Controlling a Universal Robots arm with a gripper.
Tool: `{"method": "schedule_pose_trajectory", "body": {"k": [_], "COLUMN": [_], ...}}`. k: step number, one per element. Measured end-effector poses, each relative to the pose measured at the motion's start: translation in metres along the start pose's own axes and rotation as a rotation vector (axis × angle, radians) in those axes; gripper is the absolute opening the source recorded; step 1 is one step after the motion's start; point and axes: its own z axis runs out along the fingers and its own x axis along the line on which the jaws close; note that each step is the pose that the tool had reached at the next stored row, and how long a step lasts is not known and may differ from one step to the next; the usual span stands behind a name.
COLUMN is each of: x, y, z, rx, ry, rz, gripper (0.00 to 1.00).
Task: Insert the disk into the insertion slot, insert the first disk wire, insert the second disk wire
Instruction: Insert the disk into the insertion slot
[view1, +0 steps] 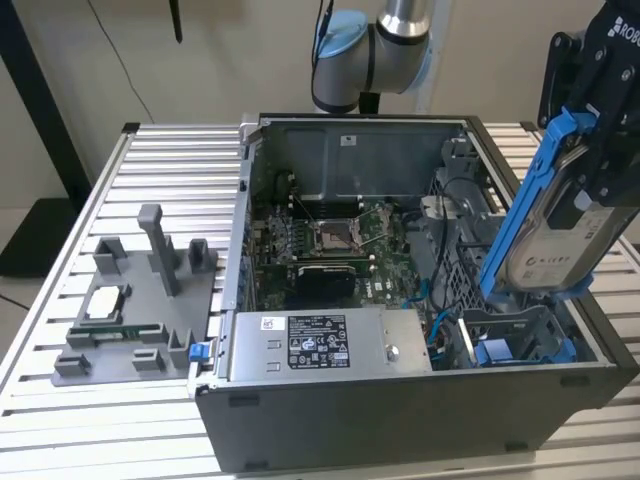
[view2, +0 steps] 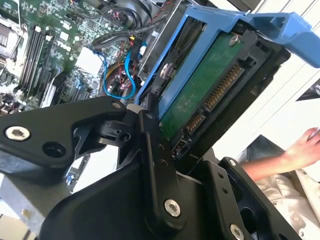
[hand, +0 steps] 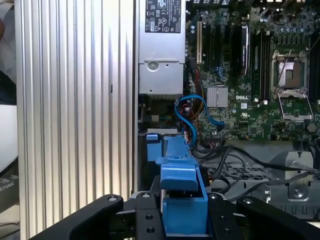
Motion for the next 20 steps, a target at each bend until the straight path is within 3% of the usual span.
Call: {"method": "schedule_pose_trajectory", "body": {"k": [15,20], "x": [0.0000,0.0000], "y": [-0.0001,-0.0003], "z": [0.0027,0.0073], "rx": [0.0000,0.0000], "ry": [0.0003,0.0004], "rz": [0.000,0.000], "gripper": [0.00,0.00]}}
